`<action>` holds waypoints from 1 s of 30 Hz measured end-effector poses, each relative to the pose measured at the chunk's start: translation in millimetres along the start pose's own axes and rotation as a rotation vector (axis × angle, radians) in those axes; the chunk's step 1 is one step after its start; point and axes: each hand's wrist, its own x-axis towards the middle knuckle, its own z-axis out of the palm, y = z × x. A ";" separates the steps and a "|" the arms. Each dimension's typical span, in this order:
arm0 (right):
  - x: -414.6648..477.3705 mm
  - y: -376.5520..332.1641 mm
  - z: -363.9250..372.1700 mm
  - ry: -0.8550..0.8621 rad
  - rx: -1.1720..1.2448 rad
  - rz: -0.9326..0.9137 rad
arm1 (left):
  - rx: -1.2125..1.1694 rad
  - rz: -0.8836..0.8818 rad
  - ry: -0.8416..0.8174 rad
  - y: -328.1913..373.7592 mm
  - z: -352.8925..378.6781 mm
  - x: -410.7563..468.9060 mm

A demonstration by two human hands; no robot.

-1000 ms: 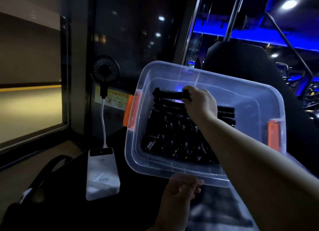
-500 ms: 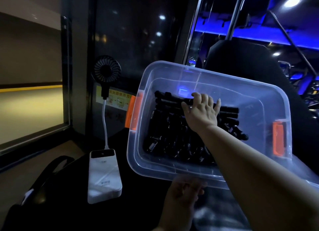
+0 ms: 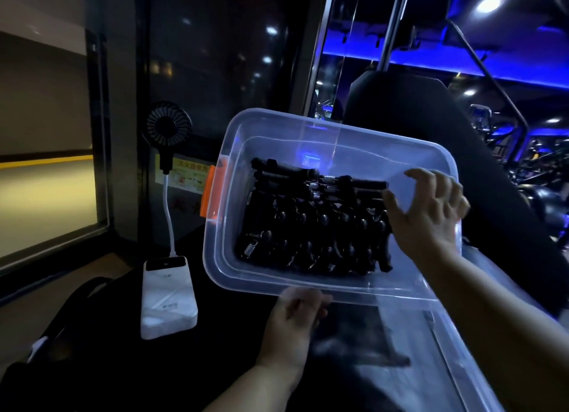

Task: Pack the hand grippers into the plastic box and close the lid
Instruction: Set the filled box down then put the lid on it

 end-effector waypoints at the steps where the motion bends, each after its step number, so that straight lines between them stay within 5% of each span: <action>1: -6.6 11.5 -8.0 0.031 -0.010 0.027 | 0.023 0.007 -0.003 0.5 0.2 -0.4; 5: -32.7 56.8 -25.7 0.027 0.018 0.340 | 0.078 0.030 0.017 1.9 3.1 -2.5; 11: -63.3 80.6 -14.4 -0.347 0.275 0.690 | 0.104 0.033 0.025 4.7 5.9 -4.8; 30: -65.1 91.4 -26.2 -0.372 0.399 0.700 | 0.052 -0.037 0.046 15.3 19.7 9.2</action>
